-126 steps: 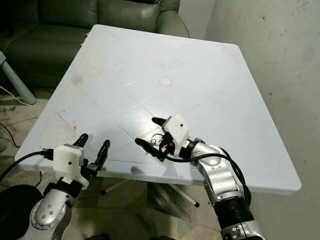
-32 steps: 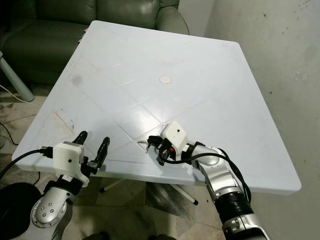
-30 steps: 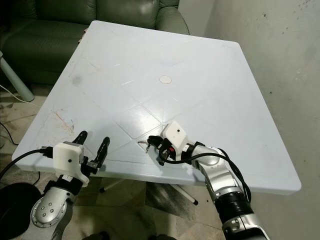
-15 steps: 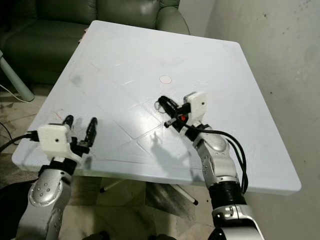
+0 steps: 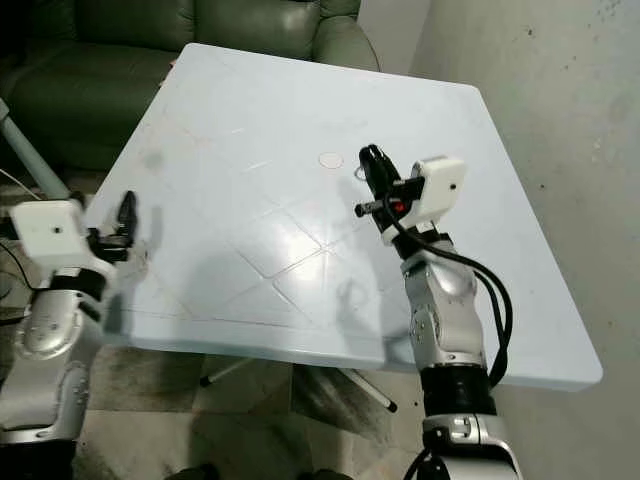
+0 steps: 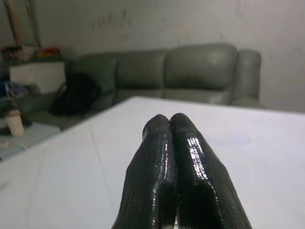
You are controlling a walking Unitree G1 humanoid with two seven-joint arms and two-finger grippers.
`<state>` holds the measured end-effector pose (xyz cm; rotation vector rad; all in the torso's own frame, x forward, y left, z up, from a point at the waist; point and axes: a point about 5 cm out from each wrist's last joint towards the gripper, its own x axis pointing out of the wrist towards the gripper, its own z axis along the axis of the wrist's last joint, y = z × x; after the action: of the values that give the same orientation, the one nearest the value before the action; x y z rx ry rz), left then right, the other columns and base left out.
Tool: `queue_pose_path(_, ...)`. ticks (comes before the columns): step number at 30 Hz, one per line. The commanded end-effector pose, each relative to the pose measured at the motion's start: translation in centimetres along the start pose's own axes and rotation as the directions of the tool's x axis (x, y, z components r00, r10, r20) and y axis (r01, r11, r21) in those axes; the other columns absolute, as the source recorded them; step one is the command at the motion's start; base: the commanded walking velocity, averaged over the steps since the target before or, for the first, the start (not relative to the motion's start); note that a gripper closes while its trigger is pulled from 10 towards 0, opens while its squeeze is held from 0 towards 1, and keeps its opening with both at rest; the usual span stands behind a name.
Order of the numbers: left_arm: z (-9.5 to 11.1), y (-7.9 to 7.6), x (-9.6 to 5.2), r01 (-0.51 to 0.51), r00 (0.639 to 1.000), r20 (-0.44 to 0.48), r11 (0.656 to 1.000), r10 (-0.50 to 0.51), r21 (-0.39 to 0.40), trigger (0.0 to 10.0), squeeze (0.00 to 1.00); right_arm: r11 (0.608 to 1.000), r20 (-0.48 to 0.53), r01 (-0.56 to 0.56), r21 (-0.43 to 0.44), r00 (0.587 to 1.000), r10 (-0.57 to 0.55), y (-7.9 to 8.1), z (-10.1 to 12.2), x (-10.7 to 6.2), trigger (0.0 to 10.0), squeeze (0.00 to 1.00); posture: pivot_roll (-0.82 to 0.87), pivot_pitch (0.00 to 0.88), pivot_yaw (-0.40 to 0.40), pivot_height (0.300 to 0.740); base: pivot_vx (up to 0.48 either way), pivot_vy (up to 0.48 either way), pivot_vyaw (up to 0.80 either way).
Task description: Hang keys on a hook
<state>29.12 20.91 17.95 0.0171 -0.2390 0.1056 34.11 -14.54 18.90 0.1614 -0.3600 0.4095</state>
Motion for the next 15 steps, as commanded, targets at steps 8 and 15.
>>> queue_pose_path(8, -0.5, -0.1, 0.2, 0.025, 1.000, -0.016, 1.000, -0.025, -0.007, 10.0, 0.00, 0.994, -0.063, 0.092, -0.059, 0.993, -0.096, 0.7, -1.5, -0.7, 10.0, 0.00, -0.08, 0.075, -0.067, 0.740, 0.000, 0.000, 0.00)
queue_pose_path(15, -2.2, -0.6, -0.9, 0.011, 0.998, -0.062, 0.999, -0.013, -0.034, 10.0, 0.00, 0.975, -0.154, 0.171, -0.142, 0.969, -0.192, 0.3, -3.4, -2.1, 10.0, 0.00, -0.09, 0.073, -0.059, 0.740, 0.000, 0.000, 0.00)
